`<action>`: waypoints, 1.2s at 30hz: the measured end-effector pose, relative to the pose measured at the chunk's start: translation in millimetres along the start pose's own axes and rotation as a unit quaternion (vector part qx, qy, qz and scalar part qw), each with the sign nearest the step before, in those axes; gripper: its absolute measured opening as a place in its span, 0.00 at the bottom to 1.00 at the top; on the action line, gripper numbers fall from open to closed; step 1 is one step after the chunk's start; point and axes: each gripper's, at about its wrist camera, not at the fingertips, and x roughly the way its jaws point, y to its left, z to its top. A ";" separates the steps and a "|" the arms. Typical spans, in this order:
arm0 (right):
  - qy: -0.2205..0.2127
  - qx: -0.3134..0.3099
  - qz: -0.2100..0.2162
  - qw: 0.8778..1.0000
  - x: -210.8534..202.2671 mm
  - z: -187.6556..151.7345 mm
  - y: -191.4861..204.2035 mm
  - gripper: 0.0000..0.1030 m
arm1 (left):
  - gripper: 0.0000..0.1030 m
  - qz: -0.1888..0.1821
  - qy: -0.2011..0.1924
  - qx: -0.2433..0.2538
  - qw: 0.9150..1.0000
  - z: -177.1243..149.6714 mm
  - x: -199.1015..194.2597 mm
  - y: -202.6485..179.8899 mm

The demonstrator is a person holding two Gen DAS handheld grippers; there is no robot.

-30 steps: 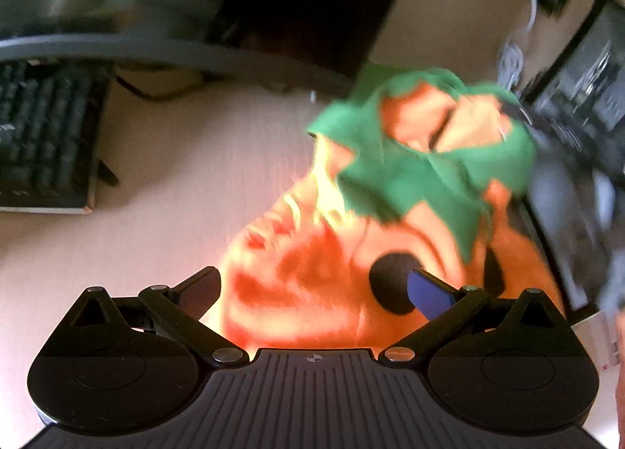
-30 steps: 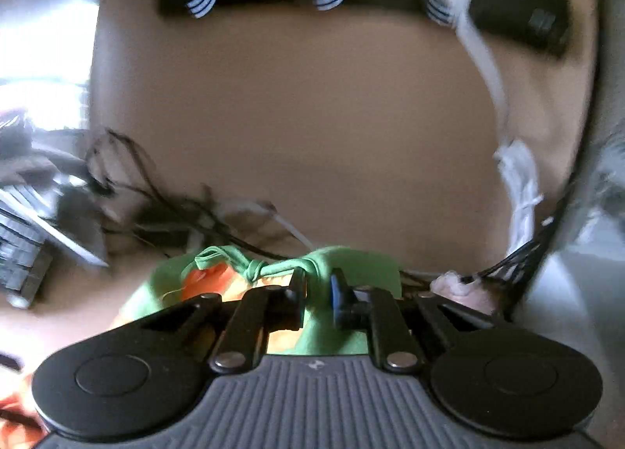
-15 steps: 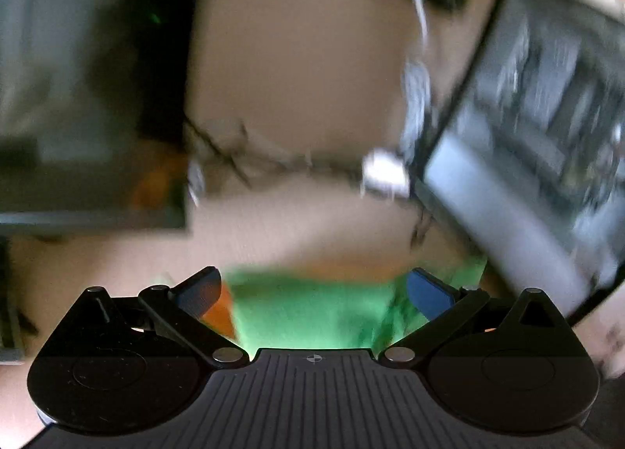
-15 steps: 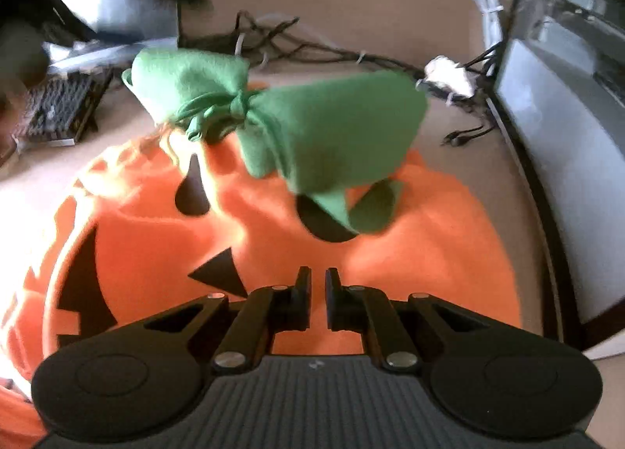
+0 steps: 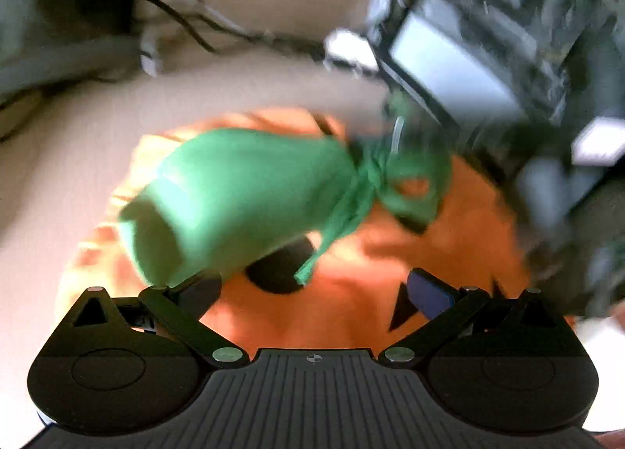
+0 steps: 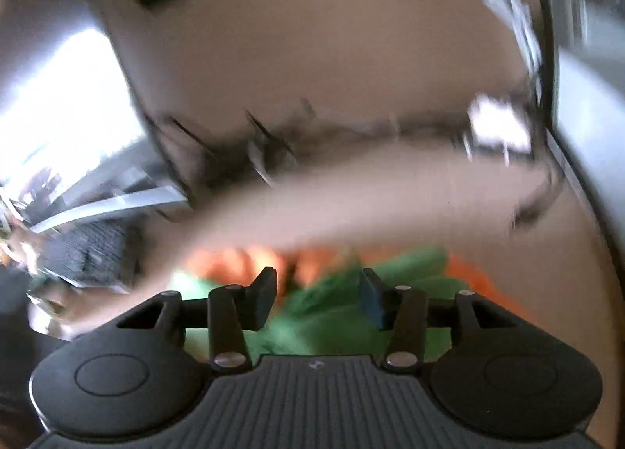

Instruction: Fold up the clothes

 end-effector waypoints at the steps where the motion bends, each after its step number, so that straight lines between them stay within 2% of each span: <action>1: 0.013 -0.001 -0.008 1.000 7.0 -6.9 -3.5 0.45 | 1.00 -0.004 -0.013 -0.024 1.000 3.6 -9.8 8.3; 4: 0.012 -0.019 0.000 1.000 8.2 -32.2 -4.5 0.45 | 1.00 -0.030 -0.050 -0.131 0.990 20.9 -29.2 39.8; 6: 0.012 -0.030 0.000 0.999 5.8 -40.2 -1.0 0.45 | 1.00 -0.057 -0.062 -0.207 0.975 32.3 -28.1 61.6; 8: 0.013 -0.041 -0.003 0.999 4.5 -45.1 1.2 0.45 | 1.00 -0.073 -0.055 -0.260 0.961 40.9 -18.6 77.9; 11: 0.016 -0.056 -0.009 0.998 1.0 -48.6 3.0 0.45 | 0.99 -0.064 -0.021 -0.297 0.952 48.9 6.1 86.4; 14: 0.019 -0.061 -0.012 0.998 -7.9 -51.1 3.1 0.45 | 0.97 -0.059 0.004 -0.296 0.953 49.6 28.8 78.9; 17: 0.026 -0.059 -0.018 0.998 -12.9 -47.0 3.2 0.45 | 0.95 -0.032 0.019 -0.262 0.964 50.8 45.6 66.1; 19: 0.016 -0.046 -0.015 0.999 -27.6 -35.6 0.7 0.45 | 0.83 -0.005 0.032 -0.238 0.971 48.8 54.0 58.3; 22: -0.008 -0.004 -0.025 1.000 -51.2 -11.5 -12.1 0.45 | 0.82 0.004 0.033 -0.210 0.977 41.6 47.9 57.9; 25: 0.014 0.066 -0.039 0.997 -42.2 6.3 -38.2 0.47 | 0.81 0.010 0.040 -0.183 0.982 38.0 44.9 54.0; 29: 0.083 0.156 -0.053 0.983 -8.4 6.3 -67.6 0.47 | 0.81 0.002 0.049 -0.180 0.982 36.9 45.1 54.3; 31: 0.076 0.173 -0.030 0.981 4.2 3.4 -72.5 0.49 | 0.82 -0.009 0.043 -0.211 0.977 38.2 44.8 62.8; 33: 0.071 0.177 -0.007 0.982 19.4 7.3 -72.0 0.47 | 0.81 -0.001 0.029 -0.227 0.973 41.6 46.6 65.7; 34: 0.066 0.168 0.002 0.984 24.7 11.6 -67.3 0.38 | 0.74 0.011 0.021 -0.229 0.973 44.0 47.2 65.1; 35: 0.059 0.156 0.010 0.986 29.4 15.8 -61.2 0.25 | 0.67 0.025 0.011 -0.223 0.974 47.5 44.7 62.9; 36: 0.052 0.129 0.010 0.990 31.3 20.0 -49.2 0.19 | 0.50 0.035 0.000 -0.214 0.976 51.3 40.1 60.3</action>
